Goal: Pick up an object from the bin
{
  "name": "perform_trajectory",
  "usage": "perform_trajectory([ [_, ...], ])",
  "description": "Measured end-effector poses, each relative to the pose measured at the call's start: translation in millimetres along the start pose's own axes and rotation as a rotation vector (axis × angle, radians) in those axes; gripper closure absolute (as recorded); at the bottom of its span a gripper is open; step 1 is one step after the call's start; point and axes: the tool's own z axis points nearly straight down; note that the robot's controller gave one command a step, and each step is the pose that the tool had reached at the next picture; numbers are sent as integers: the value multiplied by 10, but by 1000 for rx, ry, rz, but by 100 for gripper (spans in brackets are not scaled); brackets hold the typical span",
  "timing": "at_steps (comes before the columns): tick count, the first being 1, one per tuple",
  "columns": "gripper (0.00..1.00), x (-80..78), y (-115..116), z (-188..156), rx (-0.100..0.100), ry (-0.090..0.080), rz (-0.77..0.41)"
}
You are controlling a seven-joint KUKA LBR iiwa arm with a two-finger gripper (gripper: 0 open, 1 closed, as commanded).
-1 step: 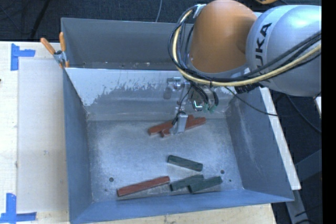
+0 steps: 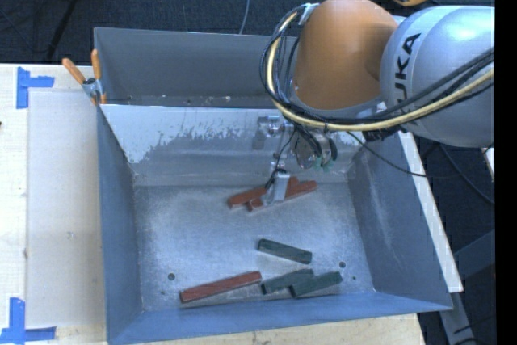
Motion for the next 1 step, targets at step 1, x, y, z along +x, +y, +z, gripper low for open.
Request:
perform_trajectory([
  [1,0,-78,-241,632,0,-3,-110],
])
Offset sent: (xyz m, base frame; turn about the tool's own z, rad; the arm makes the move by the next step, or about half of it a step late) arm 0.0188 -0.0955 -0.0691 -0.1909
